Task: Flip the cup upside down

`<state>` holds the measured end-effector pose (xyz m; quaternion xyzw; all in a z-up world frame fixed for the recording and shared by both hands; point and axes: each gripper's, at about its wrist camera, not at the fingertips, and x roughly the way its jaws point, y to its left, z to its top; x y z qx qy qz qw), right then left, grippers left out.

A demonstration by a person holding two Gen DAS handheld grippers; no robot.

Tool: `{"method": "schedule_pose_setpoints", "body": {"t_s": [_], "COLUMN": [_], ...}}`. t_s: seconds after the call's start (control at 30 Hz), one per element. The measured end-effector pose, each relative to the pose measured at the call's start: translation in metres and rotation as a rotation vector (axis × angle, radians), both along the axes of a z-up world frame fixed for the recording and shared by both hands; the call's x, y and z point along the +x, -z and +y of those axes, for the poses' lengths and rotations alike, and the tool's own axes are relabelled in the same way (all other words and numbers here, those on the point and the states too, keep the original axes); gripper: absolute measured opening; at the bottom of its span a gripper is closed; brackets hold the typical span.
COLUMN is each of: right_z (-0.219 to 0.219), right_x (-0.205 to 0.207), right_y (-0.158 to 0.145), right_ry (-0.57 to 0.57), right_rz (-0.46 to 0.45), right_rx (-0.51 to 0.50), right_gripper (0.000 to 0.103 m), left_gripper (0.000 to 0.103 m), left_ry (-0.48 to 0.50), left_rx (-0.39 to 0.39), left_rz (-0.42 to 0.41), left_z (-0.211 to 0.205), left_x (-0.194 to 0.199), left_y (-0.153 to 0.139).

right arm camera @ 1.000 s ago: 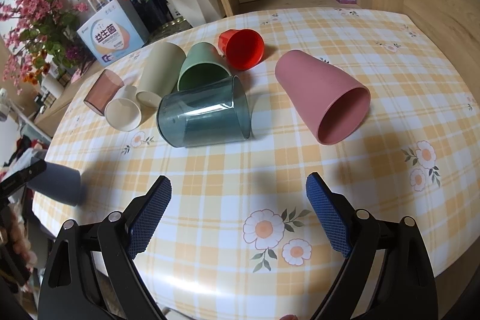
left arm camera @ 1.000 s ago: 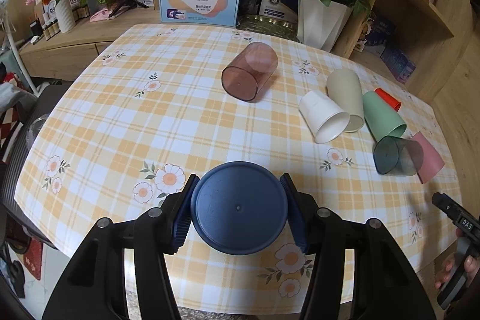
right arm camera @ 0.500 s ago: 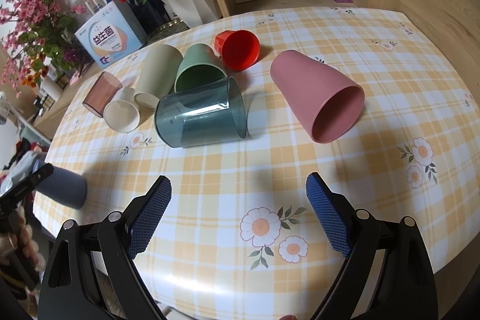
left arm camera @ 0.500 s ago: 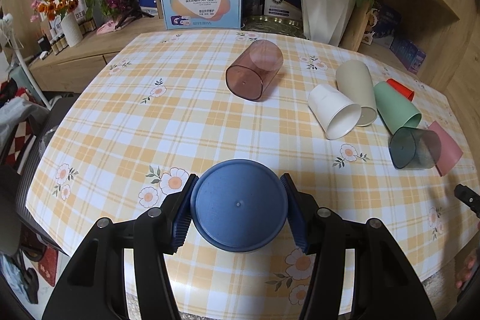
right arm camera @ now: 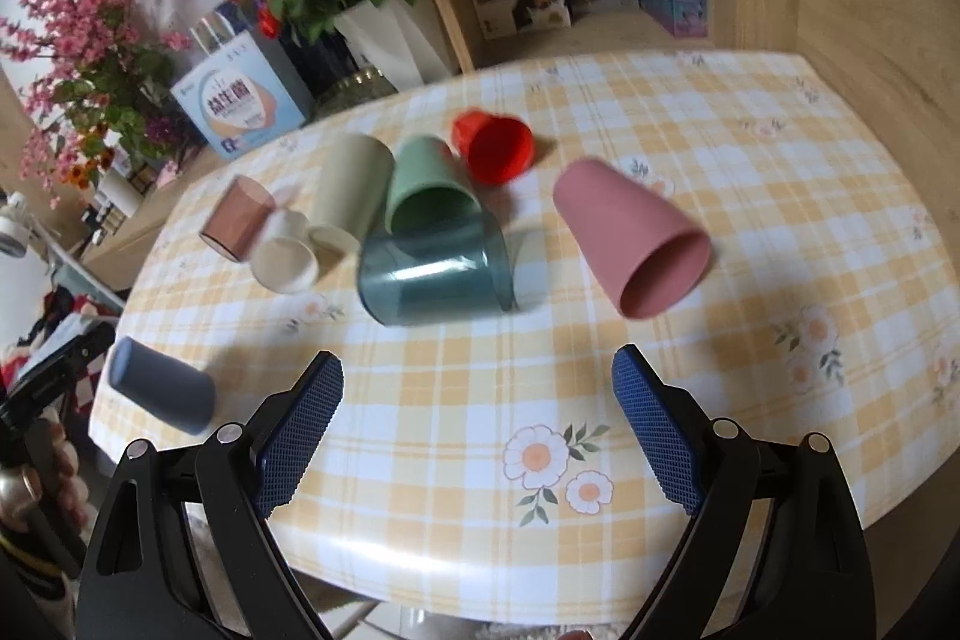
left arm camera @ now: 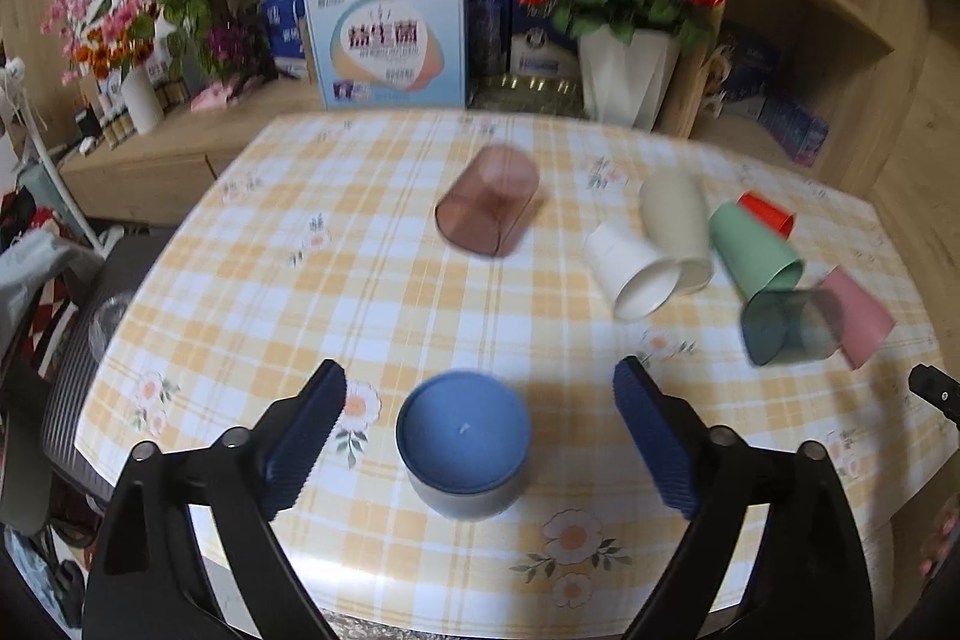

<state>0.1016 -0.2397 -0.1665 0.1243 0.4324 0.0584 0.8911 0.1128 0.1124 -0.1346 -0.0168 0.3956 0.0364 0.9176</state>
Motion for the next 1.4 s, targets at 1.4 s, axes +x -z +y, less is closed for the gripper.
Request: {"method": "schedule_pose_setpoints", "body": {"t_s": [1.4], "right_z": [0.035], "right_x": [-0.091], "right_y": [-0.135], "right_ry": [-0.011], "right_rz": [-0.329], "right_rx": [-0.149], "right_gripper": [0.088], "left_gripper": [0.097], "left_ry": [0.052], "left_rx": [0.016], "left_rz": [-0.298], "left_z": [-0.039], "left_x": [-0.116], "left_y": [-0.123]}}
